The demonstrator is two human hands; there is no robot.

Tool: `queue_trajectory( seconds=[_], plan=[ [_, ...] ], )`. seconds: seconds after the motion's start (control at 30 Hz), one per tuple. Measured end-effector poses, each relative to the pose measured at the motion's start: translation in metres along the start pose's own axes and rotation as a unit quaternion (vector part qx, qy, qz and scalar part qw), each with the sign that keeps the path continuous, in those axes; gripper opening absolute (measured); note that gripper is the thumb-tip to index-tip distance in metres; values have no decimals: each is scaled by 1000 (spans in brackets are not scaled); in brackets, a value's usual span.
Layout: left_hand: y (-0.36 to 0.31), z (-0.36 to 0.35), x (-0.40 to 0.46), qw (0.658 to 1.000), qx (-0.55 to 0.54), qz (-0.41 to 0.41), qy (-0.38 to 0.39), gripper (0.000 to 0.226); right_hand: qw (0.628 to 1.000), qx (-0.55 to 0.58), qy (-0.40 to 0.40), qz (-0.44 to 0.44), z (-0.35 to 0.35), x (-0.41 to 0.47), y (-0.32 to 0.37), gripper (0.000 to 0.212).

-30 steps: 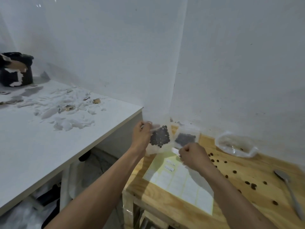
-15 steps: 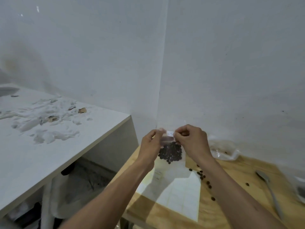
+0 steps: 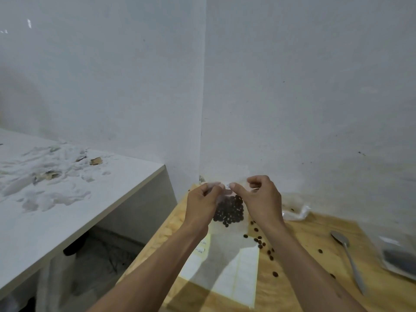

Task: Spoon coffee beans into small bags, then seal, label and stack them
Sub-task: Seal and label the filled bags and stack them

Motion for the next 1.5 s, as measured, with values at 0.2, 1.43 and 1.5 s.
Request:
queue_trajectory(
  seconds=[0.2, 1.43, 1.5],
  plan=[
    [5, -10, 2, 1000, 7, 9, 5, 21, 977, 185, 78, -71, 5, 3, -10, 29],
    [98, -336, -51, 872, 382, 16, 306, 24, 937, -252, -116, -214, 278, 3, -216, 52],
    [116, -346, -51, 853, 416, 33, 313, 40, 920, -294, -75, -248, 278, 2, -232, 52]
  ],
)
Point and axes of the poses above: each hand's wrist, its own x-axis towards the middle knuckle, its own z-axis out of the back of the hand, y = z × x, the point moved 1 cm from there along x, towards the middle knuckle, and after that the axes turned 1 degree about y, right-handed, at the moved point
